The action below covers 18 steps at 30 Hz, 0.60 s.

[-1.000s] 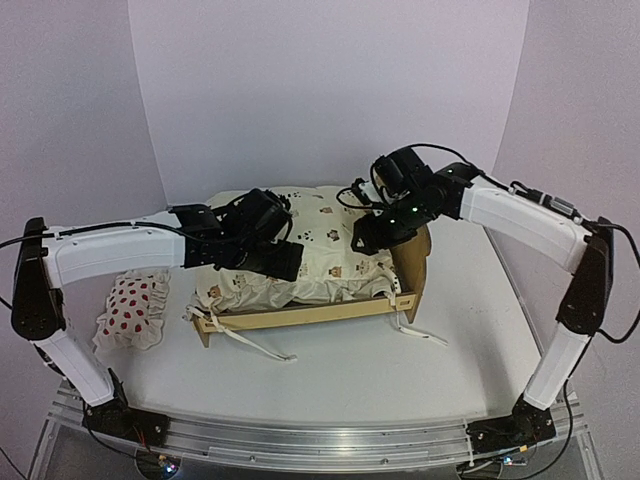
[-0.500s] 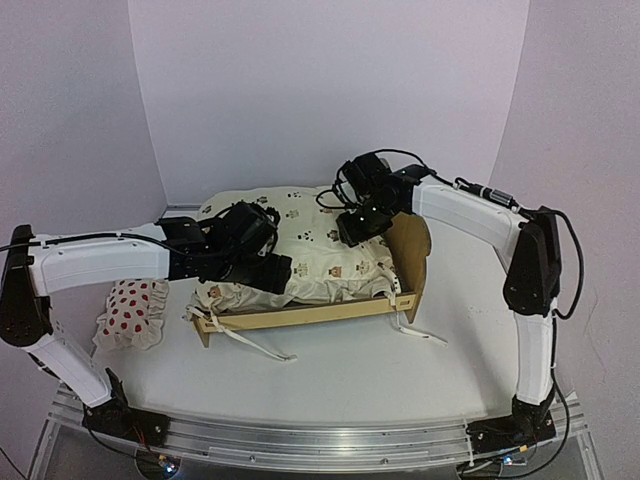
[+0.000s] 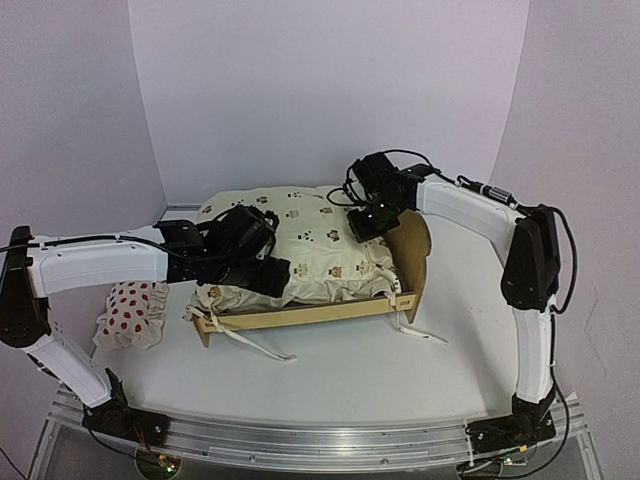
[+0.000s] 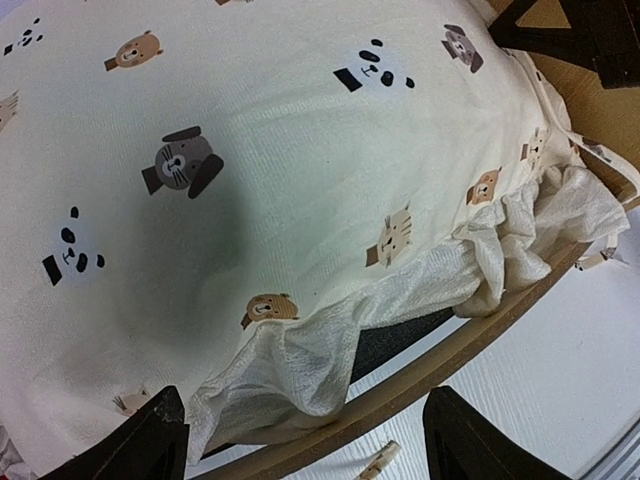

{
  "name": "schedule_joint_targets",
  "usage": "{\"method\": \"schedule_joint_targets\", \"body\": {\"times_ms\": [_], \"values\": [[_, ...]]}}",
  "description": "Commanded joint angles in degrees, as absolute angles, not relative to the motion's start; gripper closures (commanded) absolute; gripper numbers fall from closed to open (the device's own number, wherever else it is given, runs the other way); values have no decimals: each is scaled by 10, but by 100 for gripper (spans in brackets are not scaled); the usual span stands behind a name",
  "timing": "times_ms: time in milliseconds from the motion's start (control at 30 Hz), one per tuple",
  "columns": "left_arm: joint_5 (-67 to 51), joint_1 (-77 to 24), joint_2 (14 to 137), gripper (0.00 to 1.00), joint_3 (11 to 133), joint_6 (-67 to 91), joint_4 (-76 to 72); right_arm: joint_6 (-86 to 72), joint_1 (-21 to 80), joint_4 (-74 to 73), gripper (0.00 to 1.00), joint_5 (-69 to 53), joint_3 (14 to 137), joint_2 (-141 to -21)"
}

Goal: Set up the pet bed

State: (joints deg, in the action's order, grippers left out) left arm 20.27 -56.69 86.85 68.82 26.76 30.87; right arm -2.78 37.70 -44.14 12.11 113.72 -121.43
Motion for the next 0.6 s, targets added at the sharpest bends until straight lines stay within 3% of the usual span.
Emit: {"method": "schedule_joint_targets", "body": {"times_ms": [0,267,567], "values": [[192,-567,862,19,704,256,288,-22,381,-436,100,105,1126,-1177],[132,-574,893,19,752,205,257,-13,381,-436,100,109,1047,-1051],[105,-621,1021,19,854,66,166,-18,381,-436,100,139,860,-827]]}}
